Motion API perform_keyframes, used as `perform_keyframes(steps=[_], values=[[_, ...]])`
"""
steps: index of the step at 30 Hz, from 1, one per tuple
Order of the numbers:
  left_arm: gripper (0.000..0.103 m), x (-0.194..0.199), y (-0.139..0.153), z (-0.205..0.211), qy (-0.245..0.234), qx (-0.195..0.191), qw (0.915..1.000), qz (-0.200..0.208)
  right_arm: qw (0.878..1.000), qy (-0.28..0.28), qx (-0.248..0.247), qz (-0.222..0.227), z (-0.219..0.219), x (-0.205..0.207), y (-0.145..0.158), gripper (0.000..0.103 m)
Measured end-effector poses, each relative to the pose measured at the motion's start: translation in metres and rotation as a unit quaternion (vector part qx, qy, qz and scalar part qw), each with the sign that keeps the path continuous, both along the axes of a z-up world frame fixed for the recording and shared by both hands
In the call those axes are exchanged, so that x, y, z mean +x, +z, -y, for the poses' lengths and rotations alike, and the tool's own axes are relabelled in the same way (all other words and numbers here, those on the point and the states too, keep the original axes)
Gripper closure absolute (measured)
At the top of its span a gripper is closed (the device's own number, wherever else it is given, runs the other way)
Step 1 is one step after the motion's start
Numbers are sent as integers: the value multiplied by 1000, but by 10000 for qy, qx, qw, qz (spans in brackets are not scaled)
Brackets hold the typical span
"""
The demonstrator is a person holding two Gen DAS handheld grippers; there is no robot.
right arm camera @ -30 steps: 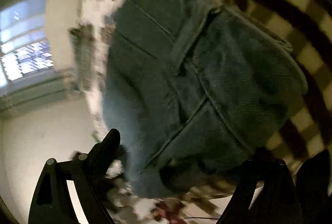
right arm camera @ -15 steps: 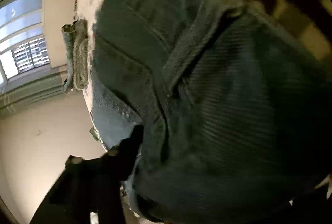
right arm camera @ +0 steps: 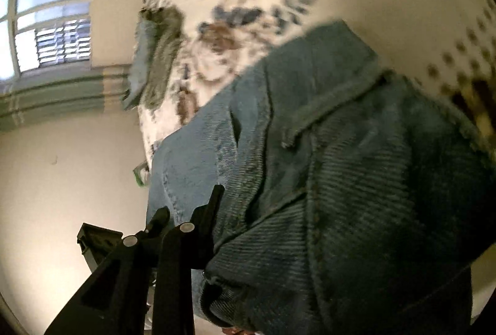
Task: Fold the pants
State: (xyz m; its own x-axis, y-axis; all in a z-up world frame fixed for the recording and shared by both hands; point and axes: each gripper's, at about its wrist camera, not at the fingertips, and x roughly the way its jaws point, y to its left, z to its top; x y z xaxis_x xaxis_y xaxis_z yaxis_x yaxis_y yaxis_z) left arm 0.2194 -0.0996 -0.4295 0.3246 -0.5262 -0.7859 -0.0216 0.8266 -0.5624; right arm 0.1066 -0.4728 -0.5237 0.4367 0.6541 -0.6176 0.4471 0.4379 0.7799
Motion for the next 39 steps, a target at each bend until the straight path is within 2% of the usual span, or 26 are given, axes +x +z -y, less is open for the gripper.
perform_keyframes(steps=[2,5,8,12,16,19,23,26,28,31,33,37,39], values=[[87,11,17,-6,68,-50,9999,76,9999,98,-60,114,-1,5,22,72],[87,38,43,-16,164,-152,9995,231,9992,166,-150,336,-13,46,60,72],[87,83,66,-32,203,-264,9986,413,9982,121,-224,536,-27,94,89,72],[87,175,98,-56,163,-387,9966,706,9961,-38,-284,831,-55,181,122,72],[87,273,125,-75,139,-437,9935,1044,9922,-232,-290,1188,-88,300,143,72],[87,355,132,-90,141,-454,9904,1296,9884,-323,-326,1446,-109,386,149,72],[87,433,117,-105,109,-393,9883,1468,9845,-299,-445,1673,-133,486,133,72],[87,483,77,-120,89,-302,9902,1361,9852,-184,-555,1613,-150,536,100,72],[87,504,39,-129,128,-178,9934,1126,9884,-107,-601,1387,-162,561,64,72],[87,513,-17,-141,150,82,9976,677,9915,18,-770,1048,-176,572,17,72],[86,509,-37,-146,123,114,9980,617,9919,34,-827,961,-180,571,2,70],[83,507,-38,-152,80,49,9984,559,9920,154,-1009,737,-182,565,4,58],[80,507,-28,-149,5,222,9987,455,9919,190,-1103,604,-181,561,8,54]])
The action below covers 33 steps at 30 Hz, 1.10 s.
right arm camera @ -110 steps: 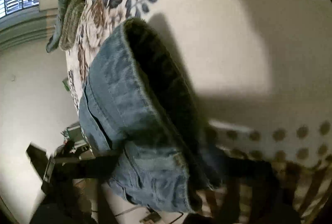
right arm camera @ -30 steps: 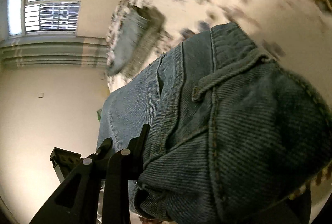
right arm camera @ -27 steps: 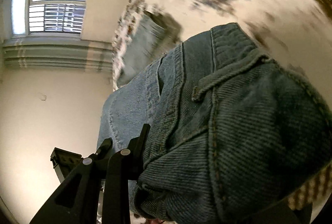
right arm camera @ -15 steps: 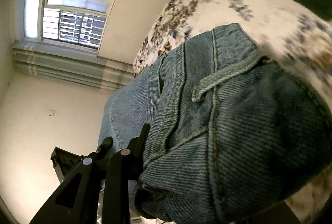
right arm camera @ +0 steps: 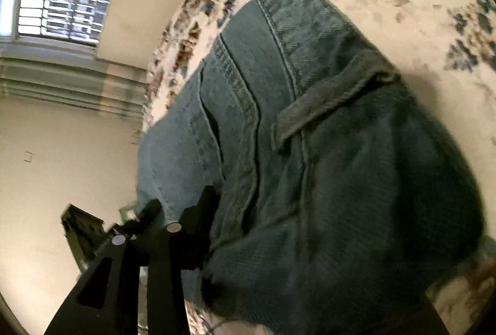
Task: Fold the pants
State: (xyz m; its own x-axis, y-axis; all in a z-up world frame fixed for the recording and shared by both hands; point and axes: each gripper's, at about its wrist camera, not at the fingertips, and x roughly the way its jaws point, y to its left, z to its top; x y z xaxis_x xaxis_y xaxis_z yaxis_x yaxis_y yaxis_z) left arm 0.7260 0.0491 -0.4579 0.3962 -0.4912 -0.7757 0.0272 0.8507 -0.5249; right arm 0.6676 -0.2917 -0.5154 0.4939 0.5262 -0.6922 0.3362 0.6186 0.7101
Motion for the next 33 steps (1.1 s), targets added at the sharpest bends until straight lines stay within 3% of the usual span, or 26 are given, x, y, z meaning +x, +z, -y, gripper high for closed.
perform_keyframes(steps=[1,6,9,11,13,15,20,26,33], values=[[80,-1,5,1,9,94,10000,-26,9996,-31,-228,-150,1,-5,6,44],[76,-19,35,14,109,1149,9932,115,9930,54,-1159,-226,-3,-28,46,31],[51,-35,55,24,49,1726,9846,286,9800,166,-1975,-172,-9,-44,82,30],[23,-49,73,33,6,2011,9784,486,9673,239,-2521,-122,-15,-53,106,26],[16,-64,91,42,-8,2262,9718,665,9563,292,-2909,-76,-21,-67,129,10],[16,-76,109,49,24,2512,9647,791,9416,333,-3350,-2,-28,-80,154,1],[16,-105,153,58,122,2684,9574,1057,9199,305,-3902,223,-40,-112,211,0],[16,-154,210,64,207,2653,9549,1313,9149,184,-3995,557,-44,-163,276,0],[16,-230,275,72,357,2752,9461,1669,9112,78,-3998,988,-40,-242,355,0]])
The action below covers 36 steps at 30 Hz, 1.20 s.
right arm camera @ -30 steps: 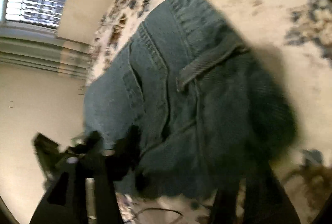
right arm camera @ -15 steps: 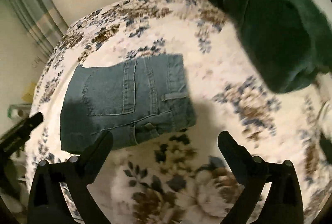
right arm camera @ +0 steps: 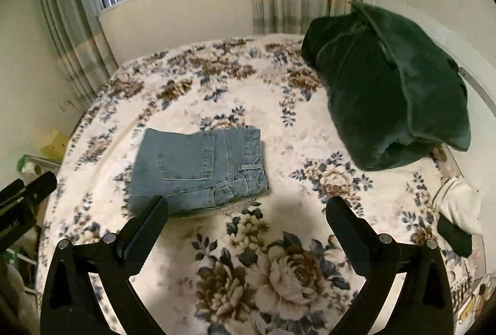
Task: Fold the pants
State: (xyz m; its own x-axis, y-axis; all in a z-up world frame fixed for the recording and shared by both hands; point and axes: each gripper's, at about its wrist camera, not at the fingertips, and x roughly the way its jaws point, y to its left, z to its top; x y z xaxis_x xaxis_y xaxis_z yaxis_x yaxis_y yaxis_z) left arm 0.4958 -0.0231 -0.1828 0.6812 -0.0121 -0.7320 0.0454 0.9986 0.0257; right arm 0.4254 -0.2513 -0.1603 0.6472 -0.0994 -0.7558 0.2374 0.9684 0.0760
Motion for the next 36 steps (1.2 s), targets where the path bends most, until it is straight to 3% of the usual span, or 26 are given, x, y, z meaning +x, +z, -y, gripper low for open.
perform_keyframes(steps=[11,22,28,34,36], values=[[16,-140,99,11,106,-55,9985,538,9965,407,-181,709,4,-170,127,0],[16,-254,157,10,108,-113,9971,749,9890,630,-280,1312,0,-326,233,0],[16,-288,177,3,56,-79,9959,897,9863,669,-340,1466,-6,-377,267,0],[16,-304,189,-7,26,-89,9950,992,9849,693,-365,1547,-23,-398,286,0],[4,-306,191,-11,9,-134,9950,989,9844,690,-410,1568,-28,-397,288,0]])
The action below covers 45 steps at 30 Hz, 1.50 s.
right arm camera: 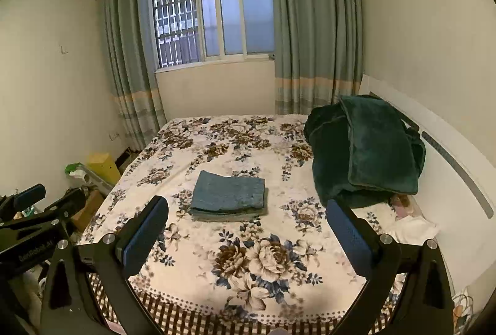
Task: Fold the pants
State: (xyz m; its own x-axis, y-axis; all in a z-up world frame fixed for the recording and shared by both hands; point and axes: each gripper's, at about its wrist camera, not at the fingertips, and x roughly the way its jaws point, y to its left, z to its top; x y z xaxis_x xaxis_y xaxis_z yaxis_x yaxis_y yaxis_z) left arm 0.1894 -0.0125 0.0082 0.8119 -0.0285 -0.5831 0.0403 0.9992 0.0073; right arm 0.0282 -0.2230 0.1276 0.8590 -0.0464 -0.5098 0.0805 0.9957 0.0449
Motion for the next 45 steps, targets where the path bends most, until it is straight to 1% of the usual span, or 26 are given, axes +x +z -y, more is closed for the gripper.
perform_keyframes(steps=[1,2,6,16,31,33,45], values=[[0,-2,1,-2,-13,-28,10000,10,10000,-15,-19,10,-2,-2,1,0],[0,-3,2,-5,-18,-31,10000,28,10000,-9,-27,11,-3,4,0,0],[0,-5,2,-9,12,52,10000,53,10000,-11,-31,10,-8,5,0,0],[0,-4,5,-15,82,44,9999,73,10000,10,-27,-88,-17,16,-3,0],[0,-3,3,-18,61,82,9999,15,9999,60,2,-138,-16,23,-8,0],[0,-4,2,-22,78,80,9999,2,9999,65,-2,-141,-13,30,-12,0],[0,-1,5,-27,36,91,9999,38,9998,90,25,-165,-14,37,-14,0]])
